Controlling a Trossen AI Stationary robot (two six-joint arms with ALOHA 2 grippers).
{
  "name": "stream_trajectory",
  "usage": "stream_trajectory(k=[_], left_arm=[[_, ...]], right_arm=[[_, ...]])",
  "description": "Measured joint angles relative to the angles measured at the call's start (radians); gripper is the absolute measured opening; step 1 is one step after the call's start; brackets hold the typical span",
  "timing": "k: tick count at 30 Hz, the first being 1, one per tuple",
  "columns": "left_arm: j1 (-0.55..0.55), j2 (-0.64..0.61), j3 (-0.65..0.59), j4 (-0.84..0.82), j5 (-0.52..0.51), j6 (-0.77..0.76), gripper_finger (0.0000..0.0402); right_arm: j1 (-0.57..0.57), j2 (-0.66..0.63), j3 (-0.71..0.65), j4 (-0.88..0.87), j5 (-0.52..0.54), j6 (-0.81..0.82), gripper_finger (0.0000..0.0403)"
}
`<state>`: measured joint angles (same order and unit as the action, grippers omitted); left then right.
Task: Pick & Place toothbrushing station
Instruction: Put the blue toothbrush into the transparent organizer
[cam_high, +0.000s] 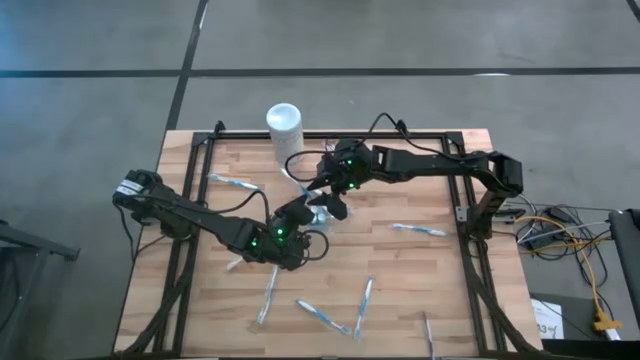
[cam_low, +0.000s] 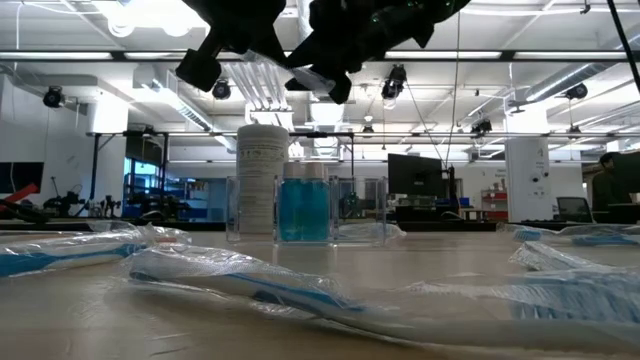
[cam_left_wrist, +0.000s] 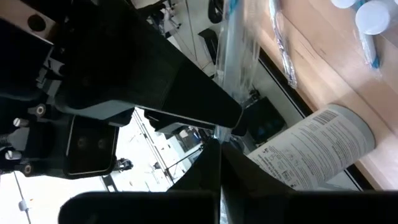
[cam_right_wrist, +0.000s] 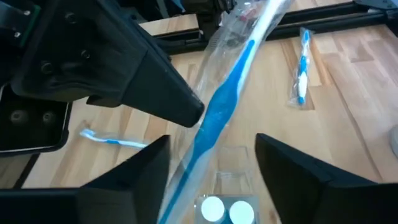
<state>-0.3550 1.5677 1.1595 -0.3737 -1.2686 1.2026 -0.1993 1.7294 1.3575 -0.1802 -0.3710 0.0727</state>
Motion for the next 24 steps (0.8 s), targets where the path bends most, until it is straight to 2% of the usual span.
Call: stream_trajectory(k=[12, 18, 24], left_arm=[[0.0, 0.0, 0.0, 0.023, 0.024, -0.002, 0.0], [0.0, 0.0, -0.001, 0.023, 0.019, -0.049, 0.0003], [-0.005, -0.009, -0.001, 0.023, -0.03, -0.109, 0.0029]], right_arm=[[0.001, 0.001, -0.004, 0.0, -0.009, -0.067, 0.0026], [0.001, 0.001, -0.005, 0.0, 0.011, -0.095, 0.0017], [0.0, -0.016, -0.027, 0.001, 0.065, -0.112, 0.0014]])
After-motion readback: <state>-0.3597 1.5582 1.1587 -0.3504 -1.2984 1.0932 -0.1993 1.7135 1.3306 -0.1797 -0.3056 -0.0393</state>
